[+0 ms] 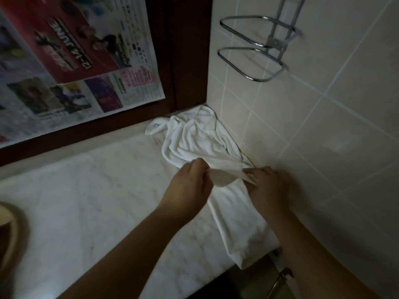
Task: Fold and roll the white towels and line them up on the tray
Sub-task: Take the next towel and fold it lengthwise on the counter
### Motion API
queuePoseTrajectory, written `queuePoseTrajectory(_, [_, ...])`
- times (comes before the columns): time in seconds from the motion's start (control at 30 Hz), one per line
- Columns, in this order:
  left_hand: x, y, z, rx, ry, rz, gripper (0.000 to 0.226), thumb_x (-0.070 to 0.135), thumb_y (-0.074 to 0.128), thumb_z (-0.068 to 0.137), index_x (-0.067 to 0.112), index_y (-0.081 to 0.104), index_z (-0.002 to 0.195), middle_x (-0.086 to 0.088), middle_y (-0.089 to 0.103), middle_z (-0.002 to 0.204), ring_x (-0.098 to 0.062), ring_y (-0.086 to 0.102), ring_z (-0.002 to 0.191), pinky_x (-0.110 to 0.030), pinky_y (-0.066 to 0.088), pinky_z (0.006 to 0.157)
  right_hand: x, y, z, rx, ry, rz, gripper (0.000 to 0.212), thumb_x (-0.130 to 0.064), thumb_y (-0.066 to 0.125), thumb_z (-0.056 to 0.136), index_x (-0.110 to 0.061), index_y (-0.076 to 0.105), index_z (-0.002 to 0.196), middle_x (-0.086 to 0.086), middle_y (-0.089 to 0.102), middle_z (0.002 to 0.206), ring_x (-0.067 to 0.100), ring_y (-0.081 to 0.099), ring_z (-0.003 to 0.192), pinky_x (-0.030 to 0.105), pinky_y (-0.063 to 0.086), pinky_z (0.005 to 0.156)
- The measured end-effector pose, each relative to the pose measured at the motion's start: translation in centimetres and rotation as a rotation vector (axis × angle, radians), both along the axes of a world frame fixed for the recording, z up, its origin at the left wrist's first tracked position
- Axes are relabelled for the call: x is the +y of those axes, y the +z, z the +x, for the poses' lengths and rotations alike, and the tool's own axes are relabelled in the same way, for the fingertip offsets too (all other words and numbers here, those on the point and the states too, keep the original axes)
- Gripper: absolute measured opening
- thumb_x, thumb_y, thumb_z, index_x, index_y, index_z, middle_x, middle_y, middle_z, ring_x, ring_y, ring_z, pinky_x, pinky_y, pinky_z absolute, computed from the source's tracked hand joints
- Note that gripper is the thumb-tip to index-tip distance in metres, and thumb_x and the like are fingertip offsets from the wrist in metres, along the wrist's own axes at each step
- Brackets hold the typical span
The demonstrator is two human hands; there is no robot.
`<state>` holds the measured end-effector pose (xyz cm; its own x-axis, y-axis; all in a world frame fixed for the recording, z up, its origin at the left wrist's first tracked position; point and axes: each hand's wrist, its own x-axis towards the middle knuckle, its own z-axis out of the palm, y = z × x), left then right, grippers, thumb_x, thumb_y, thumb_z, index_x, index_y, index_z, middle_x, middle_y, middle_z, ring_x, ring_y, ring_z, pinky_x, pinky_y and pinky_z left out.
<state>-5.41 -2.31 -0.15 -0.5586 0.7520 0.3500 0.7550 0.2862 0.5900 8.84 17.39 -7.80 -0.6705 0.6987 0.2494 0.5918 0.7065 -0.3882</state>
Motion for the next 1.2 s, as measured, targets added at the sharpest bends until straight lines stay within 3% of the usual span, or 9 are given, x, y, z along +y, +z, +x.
queuePoseTrajectory(0.1, [-3.2, 3.8, -2.2, 0.067, 0.066, 0.095, 0.005, 0.011, 0.058, 0.102, 0.014, 0.055, 0.101, 0.001, 0.06, 0.088, -0.011, 0.051, 0.075, -0.025, 0.038, 0.063, 0.0, 3.1, -1.7, 0.096, 0.109, 0.005, 0.04, -0.018, 0.079, 0.083, -0.027, 0.074, 0.122, 0.002, 0.067, 0.102, 0.029, 0.06, 0.088, 0.042, 0.054, 0.077])
queuePoseTrajectory(0.27, [-8.9, 9.9, -4.6, 0.111, 0.302, 0.16, 0.013, 0.011, 0.052, 0.106, 0.021, 0.059, 0.112, 0.01, 0.058, 0.102, -0.001, 0.051, 0.083, -0.01, 0.041, 0.072, -1.4, 8.8, -3.7, 0.241, 0.238, -0.071, 0.032, -0.012, 0.071, 0.093, -0.023, 0.075, 0.123, -0.003, 0.073, 0.103, 0.021, 0.069, 0.092, 0.035, 0.057, 0.082])
queuePoseTrajectory(0.43, [-16.2, 15.8, -8.3, 0.248, 0.383, 0.053, 0.035, -0.006, 0.057, 0.095, 0.011, 0.067, 0.124, -0.013, 0.055, 0.124, -0.035, 0.057, 0.106, -0.043, 0.054, 0.092, -5.6, 17.2, -4.7, 0.202, 0.418, -0.179, 0.022, -0.025, 0.068, 0.099, -0.037, 0.076, 0.116, -0.016, 0.075, 0.091, 0.0, 0.068, 0.081, 0.019, 0.054, 0.071])
queuePoseTrajectory(0.53, [-20.1, 18.8, -8.7, 0.291, 0.341, 0.006, 0.022, 0.003, 0.054, 0.1, 0.007, 0.07, 0.114, -0.008, 0.051, 0.115, -0.026, 0.05, 0.101, -0.039, 0.052, 0.091, -9.3, 23.4, -5.2, 0.227, 0.511, -0.184, 0.017, -0.03, 0.069, 0.098, -0.046, 0.071, 0.103, -0.02, 0.072, 0.09, -0.002, 0.067, 0.083, 0.012, 0.049, 0.067])
queuePoseTrajectory(0.7, [-26.5, 24.8, -8.9, 0.37, 0.414, 0.088, 0.028, 0.012, 0.039, 0.102, 0.005, 0.067, 0.099, -0.005, 0.05, 0.101, -0.023, 0.047, 0.094, -0.037, 0.042, 0.084, -15.5, 33.9, -5.1, 0.275, 0.603, -0.135, 0.013, -0.034, 0.065, 0.101, -0.041, 0.066, 0.091, -0.021, 0.069, 0.089, 0.002, 0.065, 0.075, 0.021, 0.05, 0.064])
queuePoseTrajectory(0.8, [-30.1, 29.6, -7.1, 0.23, 0.408, 0.159, 0.027, 0.013, 0.037, 0.097, 0.013, 0.061, 0.085, -0.005, 0.054, 0.092, -0.022, 0.051, 0.082, -0.033, 0.041, 0.072, -18.7, 39.3, -4.3, 0.273, 0.622, -0.096, 0.014, -0.039, 0.065, 0.1, -0.033, 0.072, 0.09, -0.012, 0.073, 0.086, 0.007, 0.068, 0.077, 0.033, 0.053, 0.072])
queuePoseTrajectory(0.9, [-33.6, 34.0, -4.9, 0.128, 0.321, 0.284, 0.018, 0.02, 0.041, 0.083, 0.024, 0.055, 0.072, 0.01, 0.051, 0.08, -0.006, 0.049, 0.072, -0.034, 0.036, 0.065, -21.2, 43.8, -3.1, 0.278, 0.621, -0.063, 0.017, -0.043, 0.068, 0.097, -0.032, 0.077, 0.088, -0.008, 0.075, 0.085, 0.014, 0.071, 0.08, 0.038, 0.057, 0.076])
queuePoseTrajectory(1.03, [-37.3, 39.0, -2.0, 0.131, 0.328, 0.259, 0.02, 0.037, 0.058, 0.099, 0.026, 0.065, 0.085, 0.009, 0.065, 0.078, -0.017, 0.062, 0.074, -0.036, 0.047, 0.068, -23.9, 48.8, -1.3, 0.307, 0.68, -0.007, 0.009, -0.042, 0.07, 0.096, -0.037, 0.076, 0.092, -0.014, 0.074, 0.089, 0.007, 0.069, 0.084, 0.034, 0.057, 0.077])
queuePoseTrajectory(1.2, [-41.1, 42.3, 1.3, 0.243, 0.374, 0.121, 0.018, 0.048, 0.067, 0.096, 0.032, 0.074, 0.09, 0.009, 0.072, 0.08, -0.005, 0.069, 0.073, -0.023, 0.049, 0.066, -26.0, 52.4, 1.2, 0.334, 0.77, -0.049, 0.009, -0.043, 0.073, 0.092, -0.036, 0.078, 0.093, -0.019, 0.074, 0.091, 0.0, 0.068, 0.084, 0.028, 0.051, 0.074])
